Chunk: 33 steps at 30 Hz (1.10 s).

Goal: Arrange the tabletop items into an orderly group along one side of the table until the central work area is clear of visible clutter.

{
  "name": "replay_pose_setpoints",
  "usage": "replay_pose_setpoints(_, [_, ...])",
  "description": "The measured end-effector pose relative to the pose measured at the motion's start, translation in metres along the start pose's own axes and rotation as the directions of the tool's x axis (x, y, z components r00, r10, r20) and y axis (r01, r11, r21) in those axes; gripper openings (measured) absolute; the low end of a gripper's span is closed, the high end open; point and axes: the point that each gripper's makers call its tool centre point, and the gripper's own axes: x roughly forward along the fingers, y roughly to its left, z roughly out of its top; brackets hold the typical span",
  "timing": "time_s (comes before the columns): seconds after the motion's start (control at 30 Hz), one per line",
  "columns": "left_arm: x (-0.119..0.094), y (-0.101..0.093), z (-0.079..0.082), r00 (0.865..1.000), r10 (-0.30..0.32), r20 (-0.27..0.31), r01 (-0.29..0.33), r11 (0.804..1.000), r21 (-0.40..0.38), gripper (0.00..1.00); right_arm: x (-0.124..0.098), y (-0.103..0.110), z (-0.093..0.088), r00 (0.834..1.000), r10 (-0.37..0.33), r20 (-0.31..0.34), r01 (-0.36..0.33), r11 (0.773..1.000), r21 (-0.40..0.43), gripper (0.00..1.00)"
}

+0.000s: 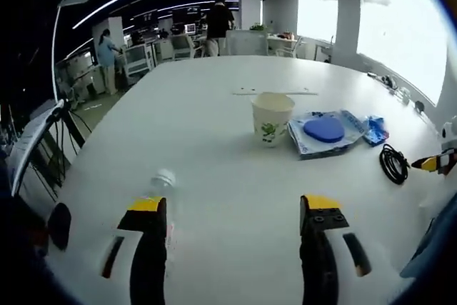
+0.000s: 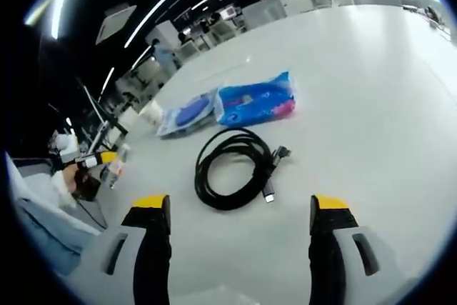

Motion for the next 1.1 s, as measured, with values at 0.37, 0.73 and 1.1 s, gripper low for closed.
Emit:
replay_pose_setpoints(0.37, [0.016, 0.049, 0.009, 0.996, 0.063, -0.056, -0.063, 0.998, 0.01, 0.72, 0.002, 0.003, -0.004, 1.0, 0.002, -0.031, -0.001, 1.0, 0.015, 0.78])
replay_pose_setpoints(0.73, [0.035, 0.072, -0.005, 0.983, 0.074, -0.168, -0.071, 0.997, 0.026, 0.61, 0.003, 0.004, -0.006, 0.998, -0.012, -0.054, 0.012, 1.0, 0.015, 0.74])
replay_pose_setpoints(1.1, [0.049, 0.074, -0.012, 0.976, 0.037, -0.215, -0.029, 0.999, 0.042, 0.44, 0.003, 0.003, -0.008, 0.998, -0.025, -0.053, 0.026, 0.999, 0.032, 0.69])
